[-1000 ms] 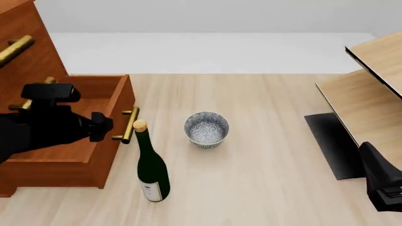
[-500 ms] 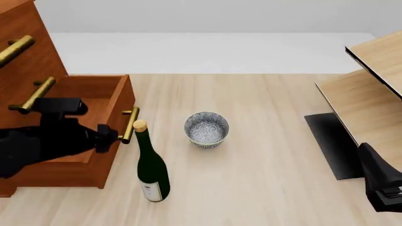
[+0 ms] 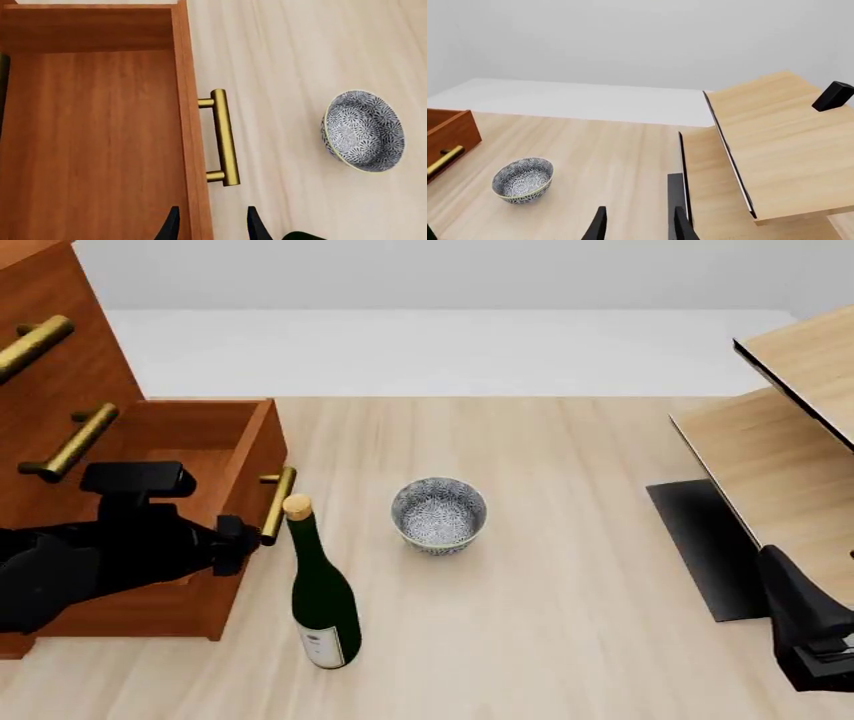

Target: Put the wine bottle in the bottom drawer of the cabinet.

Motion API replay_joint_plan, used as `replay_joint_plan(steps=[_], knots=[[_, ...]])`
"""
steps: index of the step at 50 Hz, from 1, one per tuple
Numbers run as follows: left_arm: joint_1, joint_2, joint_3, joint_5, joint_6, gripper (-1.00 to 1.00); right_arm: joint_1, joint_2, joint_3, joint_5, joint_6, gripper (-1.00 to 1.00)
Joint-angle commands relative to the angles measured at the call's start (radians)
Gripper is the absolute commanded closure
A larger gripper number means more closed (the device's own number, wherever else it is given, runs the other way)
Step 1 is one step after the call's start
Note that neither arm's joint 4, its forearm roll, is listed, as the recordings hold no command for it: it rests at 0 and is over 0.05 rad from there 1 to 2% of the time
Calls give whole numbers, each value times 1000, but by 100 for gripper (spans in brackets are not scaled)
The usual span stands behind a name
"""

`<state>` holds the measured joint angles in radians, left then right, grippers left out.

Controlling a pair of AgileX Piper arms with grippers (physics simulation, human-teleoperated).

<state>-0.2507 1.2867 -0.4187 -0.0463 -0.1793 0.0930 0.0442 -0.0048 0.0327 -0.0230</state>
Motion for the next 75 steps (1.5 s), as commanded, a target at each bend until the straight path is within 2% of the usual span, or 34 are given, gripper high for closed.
replay_joint_plan(steps=[1, 36, 40, 41, 75], knots=[[-16, 7, 6, -20, -31, -100, 2, 0, 1, 1, 0, -100], [-80, 29, -7, -60, -109, -100, -1, -22, -3, 26, 1, -100], [-79, 31, -10, -66, -123, -100, -1, -20, -2, 25, 0, -100], [-82, 25, -6, -74, -150, -100, 0, -18, -2, 24, 0, -100], [-129, 86, -45, -115, -174, -100, -4, -27, -4, 36, -1, -100]])
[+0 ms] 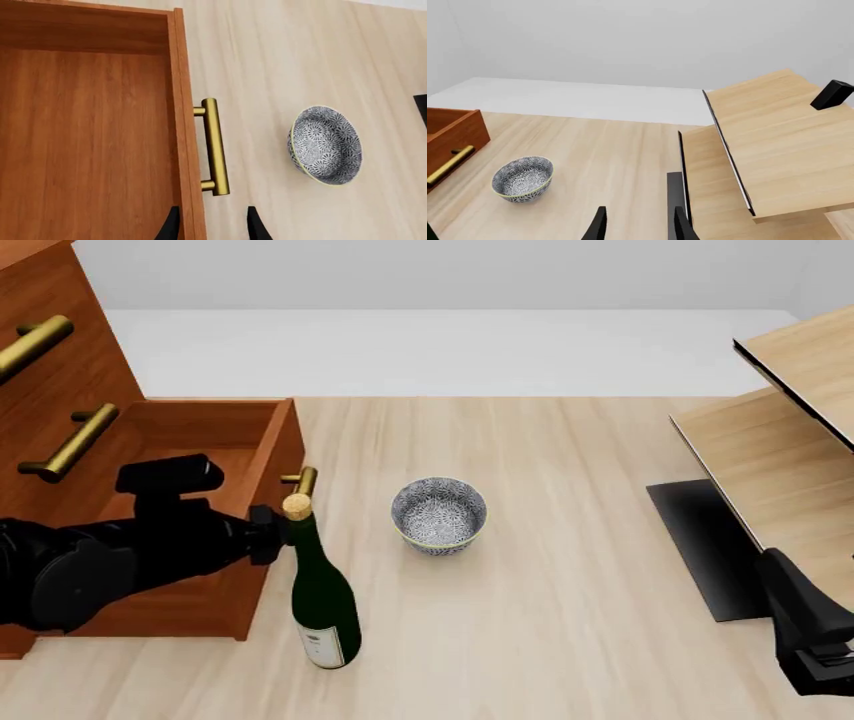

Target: Put the wine bottle in the bottom drawer of the cabinet.

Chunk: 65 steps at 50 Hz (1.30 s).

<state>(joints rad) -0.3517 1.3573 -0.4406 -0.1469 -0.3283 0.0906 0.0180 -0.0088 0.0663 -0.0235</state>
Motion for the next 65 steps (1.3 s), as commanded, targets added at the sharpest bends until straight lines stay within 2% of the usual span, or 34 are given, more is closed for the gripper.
replay_joint_plan(steps=[1, 24, 37, 47, 57, 59, 65], knots=[[-32, 16, -26, -13, -27, -100, -2, -1, -1, 1, -1, -100], [-74, 18, -41, -19, -61, -100, -2, -5, -1, 6, 2, -100], [-24, -131, -118, 146, -3, -100, 2, -1, -2, 2, 0, -100], [12, -206, -174, 227, 29, -100, 3, 0, -9, 2, -2, -100], [45, -300, -246, 311, 106, -100, 5, 4, -10, -2, -3, -100], [93, -330, -254, 302, 155, -100, 6, 6, -9, -3, -4, -100], [101, -393, -247, 309, 167, -100, 5, 12, -12, -9, -3, -100]])
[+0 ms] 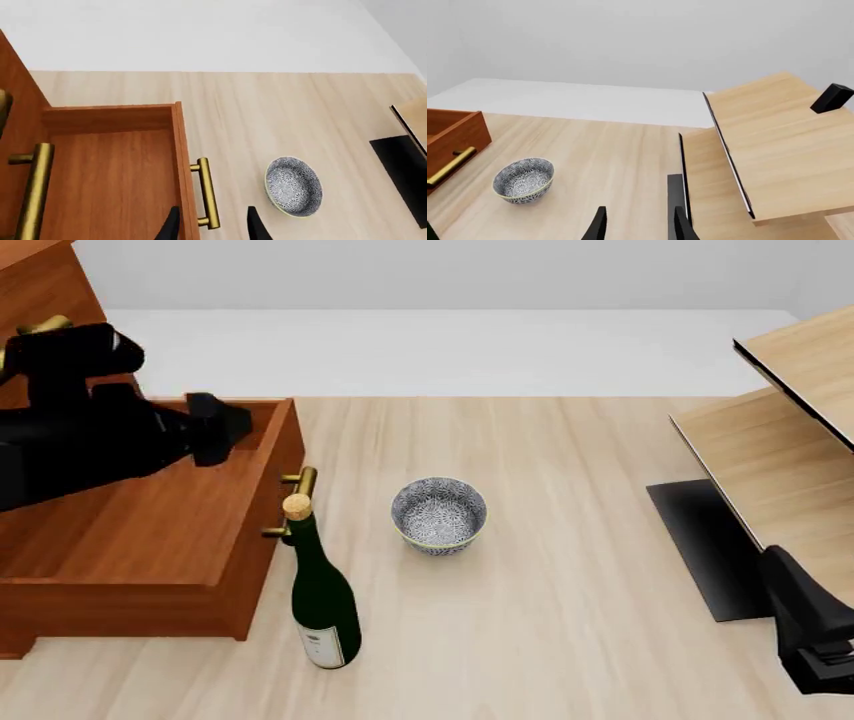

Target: Put the wine bottle in the bottom drawer of the cabinet.

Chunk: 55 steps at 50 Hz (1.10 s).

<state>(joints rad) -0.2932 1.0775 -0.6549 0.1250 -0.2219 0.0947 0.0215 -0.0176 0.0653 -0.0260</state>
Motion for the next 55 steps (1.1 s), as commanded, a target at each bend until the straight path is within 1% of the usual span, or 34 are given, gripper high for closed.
replay_joint_plan(steps=[1, 3, 4, 6, 8, 11, 15, 16, 17, 18, 19, 20, 21, 23, 24, 25, 26, 27, 28, 29, 30, 31, 33, 35, 37, 38, 40, 41, 45, 48, 50, 52, 54, 55], knots=[[29, -132, -30, 41, 62, -100, 2, 12, -3, -11, -1, -100], [-1, -189, -25, 45, 63, -100, 3, 10, -3, -10, 0, -100], [11, -199, -27, 58, 63, -100, 3, 9, -3, -9, -1, -100], [-5, -243, -25, 68, 99, -100, 4, 6, -4, -5, 0, -100], [2, -292, -22, 65, 135, -100, 5, 7, -4, -6, -1, -100], [-14, -346, -21, 71, 124, -100, 8, 11, -4, -11, -1, -100], [-7, -382, 4, 73, 143, -100, 11, 12, -5, -13, -1, -100], [-6, -394, 10, 70, 161, -100, 11, 11, -5, -12, -1, -100], [-14, -422, 22, 63, 153, -100, 13, 14, -4, -15, -2, -100], [-43, -479, 36, 50, 135, -100, 13, 12, -4, -13, -2, -100], [-76, -509, 41, 47, 154, -100, 14, 11, -4, -12, -1, -100], [-86, -544, 46, 53, 144, -100, 15, 11, -5, -12, -1, -100], [-64, -550, 49, 55, 126, -100, 15, 10, -5, -12, -1, -100], [-42, -528, 53, 58, 146, -100, 16, 11, -4, -12, -1, -100], [-53, -555, 57, 56, 134, -100, 16, 13, -4, -14, -1, -100], [-85, -609, 60, 57, 89, -100, 17, 13, -4, -15, 0, -100], [-91, -612, 61, 67, 63, -100, 17, 11, -3, -12, -1, -100], [-79, -606, 61, 74, 68, -100, 16, 10, -3, -11, 0, -100], [-97, -628, 68, 77, 87, -100, 17, 9, -3, -10, 0, -100], [-118, -647, 71, 81, 80, -100, 16, 8, -3, -9, -1, -100], [-139, -659, 73, 90, 91, -100, 16, 7, -3, -8, 0, -100], [-141, -653, 80, 99, 83, -100, 17, 8, -3, -9, -1, -100], [-137, -672, 93, 107, 30, -100, 18, 8, -1, -10, 0, -100], [-145, -674, 105, 118, 30, -100, 20, 14, 2, -18, 0, -100], [-143, -691, 115, 119, 55, -100, 21, 17, 4, -20, -1, -100], [-136, -697, 122, 119, 47, -100, 21, 19, 4, -22, 0, -100], [-162, -721, 126, 125, 79, -100, 21, 22, 4, -25, -1, -100], [-161, -724, 128, 129, 77, -100, 21, 21, 4, -25, 0, -100], [-191, -735, 133, 134, 138, -100, 25, 31, 8, -36, -1, -100], [-194, -728, 133, 143, 133, -100, 26, 33, 8, -38, -1, -100], [-232, -720, 132, 149, 167, -100, 26, 32, 8, -36, -1, -100], [-242, -714, 132, 152, 178, -100, 25, 33, 8, -37, -1, -100], [-254, -699, 138, 147, 213, -100, 25, 32, 8, -36, -1, -100], [-264, -702, 137, 147, 218, -100, 25, 31, 8, -35, -1, -100]])
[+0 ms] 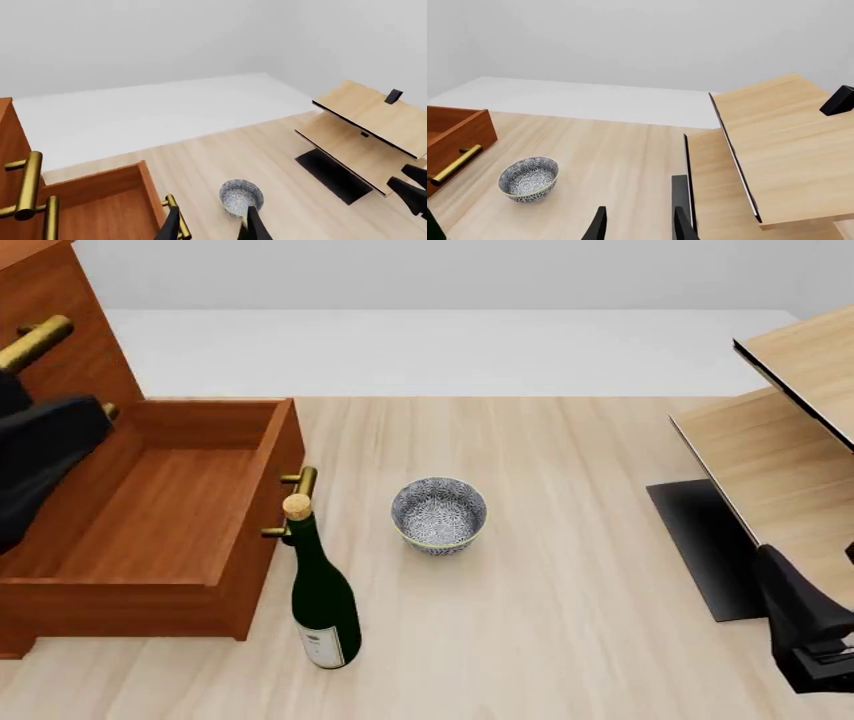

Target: Put the wine bottle in the bottom drawer of the cabinet.

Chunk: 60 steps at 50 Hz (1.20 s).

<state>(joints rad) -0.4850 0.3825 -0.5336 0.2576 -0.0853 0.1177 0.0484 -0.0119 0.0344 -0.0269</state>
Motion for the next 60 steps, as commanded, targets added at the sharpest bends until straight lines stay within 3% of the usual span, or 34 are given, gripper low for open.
replay_joint_plan(steps=[1, 12, 40, 60], knots=[[-73, -6, 15, 16, 75, -100, 3, 3, 2, -3, 0, -100], [-122, 1, 57, -11, 136, -100, 2, -5, 1, 5, -2, -100], [-242, 27, 89, -50, 172, -100, 5, -1, -4, 1, -3, -100], [-283, 83, 128, -108, 135, -100, 3, -15, -7, 17, -3, -100]])
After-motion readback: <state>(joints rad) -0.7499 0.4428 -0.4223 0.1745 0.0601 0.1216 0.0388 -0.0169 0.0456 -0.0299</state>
